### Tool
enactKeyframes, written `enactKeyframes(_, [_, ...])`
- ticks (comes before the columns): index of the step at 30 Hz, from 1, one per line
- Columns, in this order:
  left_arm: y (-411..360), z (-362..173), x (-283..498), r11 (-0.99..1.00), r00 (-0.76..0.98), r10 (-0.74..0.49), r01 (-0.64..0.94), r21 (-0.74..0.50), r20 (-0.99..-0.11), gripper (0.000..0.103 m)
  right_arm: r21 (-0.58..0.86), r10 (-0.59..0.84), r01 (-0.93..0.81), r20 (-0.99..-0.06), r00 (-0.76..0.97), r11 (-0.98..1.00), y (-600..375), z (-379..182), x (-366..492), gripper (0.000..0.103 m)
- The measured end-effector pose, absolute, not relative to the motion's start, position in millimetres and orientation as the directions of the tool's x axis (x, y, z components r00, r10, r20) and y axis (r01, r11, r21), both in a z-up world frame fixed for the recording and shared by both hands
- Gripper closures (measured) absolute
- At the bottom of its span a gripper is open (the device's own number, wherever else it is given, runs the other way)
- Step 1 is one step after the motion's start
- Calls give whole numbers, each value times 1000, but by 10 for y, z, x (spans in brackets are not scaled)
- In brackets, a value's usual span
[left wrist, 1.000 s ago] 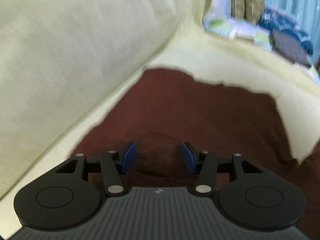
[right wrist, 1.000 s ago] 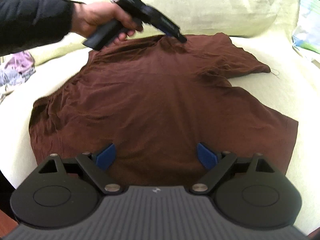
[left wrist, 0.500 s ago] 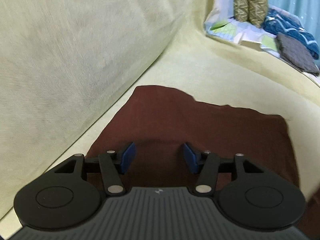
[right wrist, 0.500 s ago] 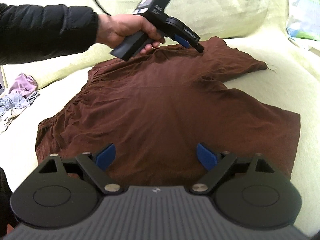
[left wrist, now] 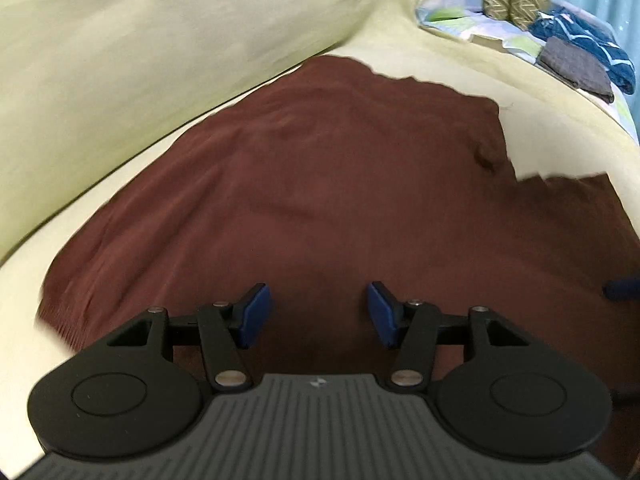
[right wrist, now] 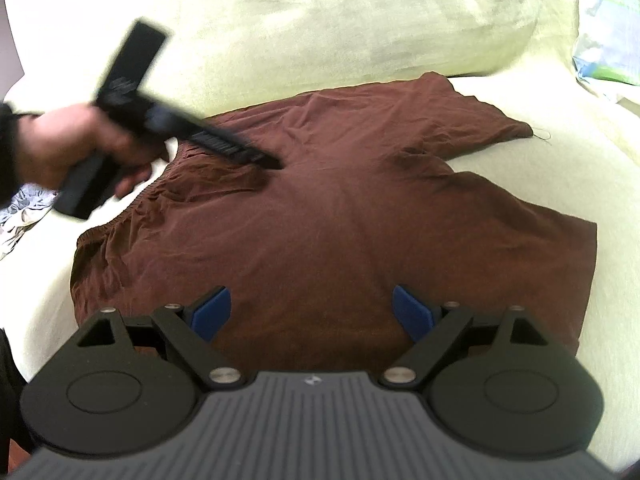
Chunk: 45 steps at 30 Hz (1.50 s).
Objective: Fold clothes
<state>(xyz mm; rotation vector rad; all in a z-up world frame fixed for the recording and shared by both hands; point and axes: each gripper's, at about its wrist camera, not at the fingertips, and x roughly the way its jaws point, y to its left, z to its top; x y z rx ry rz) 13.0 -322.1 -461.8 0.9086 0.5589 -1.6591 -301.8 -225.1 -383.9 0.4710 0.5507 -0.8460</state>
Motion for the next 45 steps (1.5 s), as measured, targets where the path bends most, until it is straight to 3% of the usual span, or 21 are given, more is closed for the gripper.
enactKeyframes(15, [-1899, -4513, 216, -100, -1, -592, 992, 72, -806, 45, 45, -553, 815, -713, 431, 577, -1860, -3826, -2961, 14])
enactKeyframes(24, [-1617, -4516, 114, -68, 37, -558, 994, 90, -829, 45, 47, -521, 845, -768, 371, 533, -1730, -3811, -2885, 8])
enactKeyframes(45, [-1146, -4139, -87, -15, -4, -618, 1000, 8, -786, 39, 21, -624, 882, -699, 349, 470, -1046, -3166, -3233, 9])
